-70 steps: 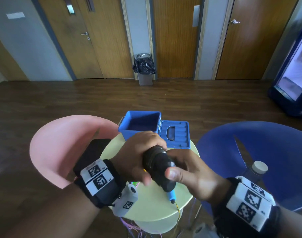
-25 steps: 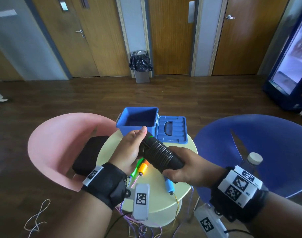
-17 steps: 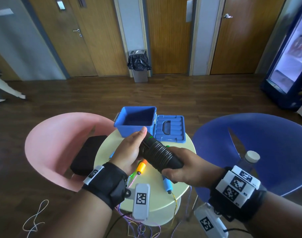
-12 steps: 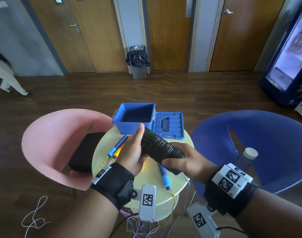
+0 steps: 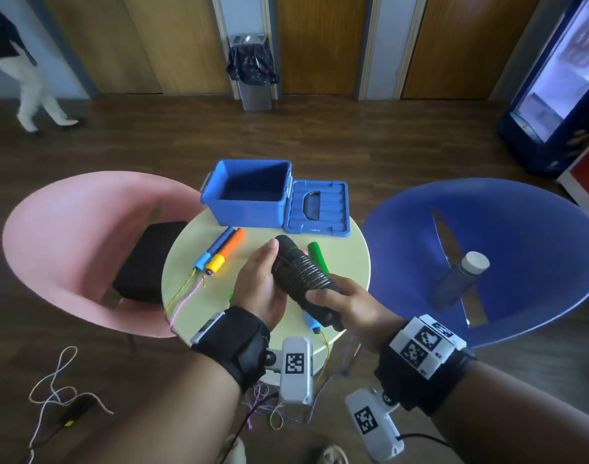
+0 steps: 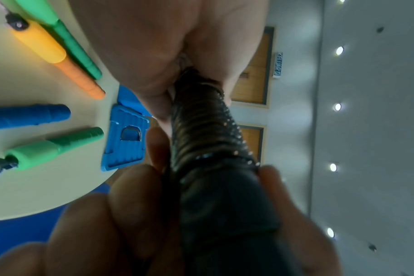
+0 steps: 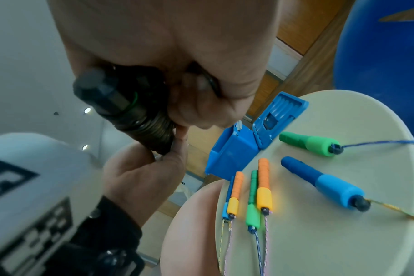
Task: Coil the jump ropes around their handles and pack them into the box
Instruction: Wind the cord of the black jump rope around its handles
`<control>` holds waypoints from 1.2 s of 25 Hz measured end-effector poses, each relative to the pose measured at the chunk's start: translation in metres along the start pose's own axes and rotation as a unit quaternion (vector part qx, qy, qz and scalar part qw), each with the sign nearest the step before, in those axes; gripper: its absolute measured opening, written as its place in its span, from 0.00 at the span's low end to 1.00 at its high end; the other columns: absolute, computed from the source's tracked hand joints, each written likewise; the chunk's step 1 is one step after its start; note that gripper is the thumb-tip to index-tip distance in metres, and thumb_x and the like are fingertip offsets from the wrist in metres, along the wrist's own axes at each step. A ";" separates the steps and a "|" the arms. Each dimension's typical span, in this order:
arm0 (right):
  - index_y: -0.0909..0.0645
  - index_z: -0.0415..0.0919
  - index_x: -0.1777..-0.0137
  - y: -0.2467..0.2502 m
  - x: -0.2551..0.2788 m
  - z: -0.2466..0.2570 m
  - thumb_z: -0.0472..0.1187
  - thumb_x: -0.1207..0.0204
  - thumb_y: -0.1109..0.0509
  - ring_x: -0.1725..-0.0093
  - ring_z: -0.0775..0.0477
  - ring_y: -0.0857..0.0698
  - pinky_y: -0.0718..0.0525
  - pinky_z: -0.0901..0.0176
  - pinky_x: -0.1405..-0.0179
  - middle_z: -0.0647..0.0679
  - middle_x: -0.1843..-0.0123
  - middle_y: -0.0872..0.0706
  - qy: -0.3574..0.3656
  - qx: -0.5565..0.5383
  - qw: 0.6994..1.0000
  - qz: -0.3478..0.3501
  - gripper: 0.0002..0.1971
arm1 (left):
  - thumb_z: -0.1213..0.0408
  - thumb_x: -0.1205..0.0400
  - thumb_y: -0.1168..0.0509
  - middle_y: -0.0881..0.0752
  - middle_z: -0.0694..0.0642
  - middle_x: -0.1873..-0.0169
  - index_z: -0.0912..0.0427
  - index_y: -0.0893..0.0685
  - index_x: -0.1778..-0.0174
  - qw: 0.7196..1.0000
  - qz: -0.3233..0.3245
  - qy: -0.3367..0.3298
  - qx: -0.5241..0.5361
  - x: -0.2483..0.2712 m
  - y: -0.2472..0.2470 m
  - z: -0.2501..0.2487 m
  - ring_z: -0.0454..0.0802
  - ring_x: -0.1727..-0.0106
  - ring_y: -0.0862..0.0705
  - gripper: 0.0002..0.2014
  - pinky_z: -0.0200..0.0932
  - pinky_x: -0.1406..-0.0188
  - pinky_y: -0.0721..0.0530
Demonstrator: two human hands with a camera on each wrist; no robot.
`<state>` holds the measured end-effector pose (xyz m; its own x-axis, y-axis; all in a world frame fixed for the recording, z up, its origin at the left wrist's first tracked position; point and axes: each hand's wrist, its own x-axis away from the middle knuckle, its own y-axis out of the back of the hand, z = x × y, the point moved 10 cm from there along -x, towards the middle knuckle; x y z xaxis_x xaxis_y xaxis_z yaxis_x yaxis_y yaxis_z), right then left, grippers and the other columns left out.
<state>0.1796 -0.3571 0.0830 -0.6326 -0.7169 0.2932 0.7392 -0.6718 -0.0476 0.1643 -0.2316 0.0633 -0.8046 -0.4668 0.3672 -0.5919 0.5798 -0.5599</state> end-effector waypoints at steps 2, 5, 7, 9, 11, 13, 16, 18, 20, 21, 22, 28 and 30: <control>0.20 0.41 0.58 0.000 0.001 -0.008 0.50 0.33 0.31 0.77 0.59 0.25 0.29 0.68 0.75 0.56 0.75 0.19 -0.004 -0.004 1.000 -0.022 0.12 | 0.63 0.11 0.40 0.14 0.64 0.55 0.65 0.18 0.46 1.000 -0.001 -0.007 -0.006 -0.004 0.008 0.008 0.63 0.50 0.15 0.10 0.68 0.36 0.19; 0.19 0.34 0.56 -0.005 0.002 -0.014 0.49 0.31 0.28 0.73 0.53 0.21 0.24 0.66 0.71 0.49 0.70 0.18 0.027 -0.007 0.999 -0.031 0.16 | 0.59 0.15 0.34 0.16 0.63 0.48 0.63 0.18 0.39 0.999 -0.001 0.009 0.031 -0.002 0.016 0.021 0.62 0.44 0.18 0.13 0.71 0.31 0.22; 0.20 0.31 0.54 -0.005 0.002 -0.016 0.48 0.31 0.26 0.73 0.52 0.21 0.23 0.64 0.71 0.49 0.70 0.18 0.066 0.029 0.996 -0.053 0.18 | 0.53 0.21 0.29 0.17 0.62 0.47 0.59 0.19 0.32 0.997 0.003 0.062 0.049 0.004 0.015 0.035 0.58 0.47 0.13 0.23 0.60 0.41 0.13; 0.21 0.38 0.53 -0.005 0.002 -0.019 0.51 0.31 0.25 0.73 0.52 0.19 0.21 0.58 0.71 0.52 0.70 0.17 0.094 0.099 0.988 -0.074 0.17 | 0.52 0.28 0.25 0.16 0.62 0.49 0.52 0.14 0.39 0.994 0.012 0.107 0.007 0.010 0.013 0.048 0.55 0.52 0.11 0.21 0.54 0.47 0.11; 0.23 0.47 0.53 -0.009 -0.002 -0.024 0.61 0.32 0.29 0.70 0.49 0.16 0.18 0.51 0.69 0.51 0.68 0.15 0.096 0.282 0.950 -0.089 0.19 | 0.51 0.28 0.23 0.14 0.61 0.58 0.54 0.14 0.53 0.987 -0.009 0.151 -0.061 0.013 0.021 0.059 0.54 0.62 0.10 0.14 0.49 0.54 0.11; 0.24 0.47 0.49 -0.016 -0.006 -0.026 0.70 0.34 0.38 0.65 0.42 0.16 0.18 0.49 0.67 0.50 0.64 0.15 0.084 0.488 0.863 -0.099 0.27 | 0.52 0.22 0.26 0.16 0.57 0.74 0.56 0.20 0.62 0.978 -0.032 0.189 -0.086 0.016 0.032 0.069 0.52 0.75 0.14 0.13 0.40 0.70 0.15; 0.25 0.45 0.43 -0.030 -0.012 -0.024 0.66 0.27 0.38 0.61 0.38 0.14 0.20 0.51 0.67 0.49 0.61 0.14 0.085 0.590 0.798 -0.091 0.26 | 0.56 0.19 0.31 0.22 0.52 0.80 0.54 0.24 0.67 0.972 -0.061 0.217 -0.070 0.019 0.044 0.076 0.49 0.80 0.19 0.13 0.40 0.73 0.22; 0.26 0.45 0.49 -0.041 -0.014 -0.019 0.62 0.25 0.35 0.64 0.37 0.14 0.23 0.52 0.70 0.49 0.64 0.16 0.096 0.598 0.791 -0.086 0.20 | 0.58 0.19 0.35 0.23 0.52 0.79 0.54 0.26 0.67 0.971 -0.069 0.225 -0.048 0.017 0.052 0.076 0.49 0.80 0.20 0.11 0.41 0.71 0.23; 0.29 0.47 0.53 -0.043 -0.018 -0.020 0.61 0.26 0.33 0.65 0.40 0.16 0.23 0.53 0.70 0.52 0.67 0.20 0.079 0.575 0.811 -0.072 0.18 | 0.59 0.21 0.36 0.24 0.52 0.75 0.54 0.27 0.65 0.971 -0.071 0.228 -0.033 0.015 0.058 0.077 0.50 0.77 0.20 0.09 0.42 0.68 0.23; 0.30 0.48 0.52 -0.043 -0.021 -0.025 0.62 0.27 0.31 0.64 0.43 0.17 0.23 0.52 0.68 0.54 0.66 0.22 0.049 0.546 0.835 -0.040 0.19 | 0.60 0.22 0.36 0.24 0.53 0.74 0.54 0.26 0.64 0.972 -0.063 0.227 -0.024 0.015 0.059 0.075 0.51 0.75 0.21 0.07 0.42 0.67 0.22; 0.29 0.48 0.49 -0.044 -0.023 -0.032 0.62 0.29 0.27 0.61 0.46 0.18 0.22 0.52 0.65 0.56 0.64 0.22 0.009 0.498 0.867 0.008 0.22 | 0.60 0.23 0.36 0.24 0.54 0.72 0.55 0.25 0.63 0.973 -0.054 0.222 -0.017 0.015 0.060 0.073 0.52 0.74 0.20 0.06 0.43 0.66 0.21; 0.27 0.55 0.23 -0.037 -0.013 -0.030 0.45 0.19 0.30 0.59 0.53 0.15 0.15 0.50 0.45 0.52 0.56 0.12 -0.014 0.235 0.970 0.062 0.24 | 0.59 0.28 0.37 0.22 0.56 0.63 0.60 0.21 0.48 0.991 0.006 0.121 0.058 0.001 0.060 0.029 0.53 0.66 0.21 0.14 0.48 0.60 0.19; 0.25 0.55 0.26 -0.034 -0.005 -0.014 0.47 0.19 0.29 0.62 0.57 0.17 0.16 0.55 0.52 0.57 0.59 0.14 0.027 0.255 0.966 0.031 0.22 | 0.60 0.31 0.35 0.20 0.57 0.62 0.59 0.20 0.44 0.993 0.027 0.105 0.043 0.000 0.051 0.014 0.53 0.64 0.21 0.20 0.49 0.60 0.18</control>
<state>0.1543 -0.3329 0.0701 -0.5837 -0.7710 0.2547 0.7858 -0.4574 0.4162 0.1348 -0.2113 0.0241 -0.8324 -0.2822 0.4770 -0.5491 0.5367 -0.6406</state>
